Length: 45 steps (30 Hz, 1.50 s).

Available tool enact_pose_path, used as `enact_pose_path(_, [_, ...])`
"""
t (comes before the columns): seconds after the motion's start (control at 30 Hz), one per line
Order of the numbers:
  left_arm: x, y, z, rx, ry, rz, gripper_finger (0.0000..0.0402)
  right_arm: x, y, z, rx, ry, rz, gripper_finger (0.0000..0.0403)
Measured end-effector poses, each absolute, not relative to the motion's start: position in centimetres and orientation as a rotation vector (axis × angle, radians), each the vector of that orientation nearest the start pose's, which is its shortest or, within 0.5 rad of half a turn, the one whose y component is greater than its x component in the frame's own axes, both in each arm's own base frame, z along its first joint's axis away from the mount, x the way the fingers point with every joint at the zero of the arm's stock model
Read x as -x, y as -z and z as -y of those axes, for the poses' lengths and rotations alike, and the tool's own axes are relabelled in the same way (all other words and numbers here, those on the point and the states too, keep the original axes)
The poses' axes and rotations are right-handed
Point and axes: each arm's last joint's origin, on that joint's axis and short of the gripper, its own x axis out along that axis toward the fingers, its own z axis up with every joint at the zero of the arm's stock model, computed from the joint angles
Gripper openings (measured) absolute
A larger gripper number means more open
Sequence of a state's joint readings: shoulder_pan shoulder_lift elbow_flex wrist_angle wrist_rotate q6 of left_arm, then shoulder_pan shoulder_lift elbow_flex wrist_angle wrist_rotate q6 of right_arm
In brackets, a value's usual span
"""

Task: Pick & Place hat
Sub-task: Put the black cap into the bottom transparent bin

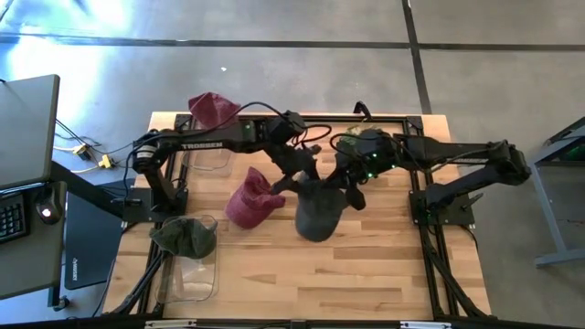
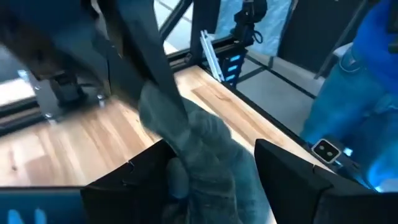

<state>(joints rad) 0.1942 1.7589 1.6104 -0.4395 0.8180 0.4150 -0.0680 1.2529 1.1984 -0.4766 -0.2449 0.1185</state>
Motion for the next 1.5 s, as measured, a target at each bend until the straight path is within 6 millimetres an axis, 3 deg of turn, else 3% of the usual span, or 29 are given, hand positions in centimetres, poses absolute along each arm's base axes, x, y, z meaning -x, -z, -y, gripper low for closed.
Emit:
enact_pose_path(0.5, [-38.8,-33.8,-5.3,0.066,0.798,-0.400,0.0087,-26.0,-35.7,0.5,-0.210,-0.097,-0.530,0.0006])
enact_pose_path(0.73, [-38.5,-34.1,-5.3,0.066,0.791,-0.401,0.0047,-25.9,-35.5,0.0,-0.203,-0.079,-0.554,0.0005])
enact_pose_path(0.87, [-37.8,-34.9,-5.2,0.040,0.732,-0.408,0.0007,-25.7,-35.2,0.1,-0.267,0.019,-0.590,0.0019])
enact_pose_path(1.03, [-35.4,-37.2,-5.0,-0.018,0.581,-0.450,0.0004,-23.8,-35.0,0.9,-0.367,0.210,-0.668,0.0081])
enact_pose_path(1.2, [-30.9,-40.6,-4.1,-0.087,0.486,-0.455,0.0002,-22.1,-35.7,1.4,-0.438,0.474,-0.594,0.0112])
enact_pose_path(1.33, [-27.3,-43.4,-1.6,-0.206,0.370,-0.425,0.0001,-22.4,-36.1,1.3,-0.332,0.476,-0.551,0.0112])
enact_pose_path(1.5, [-24.2,-45.1,3.1,-0.242,0.197,-0.428,0.0001,-22.6,-36.3,1.6,-0.139,0.422,-0.571,0.0112])
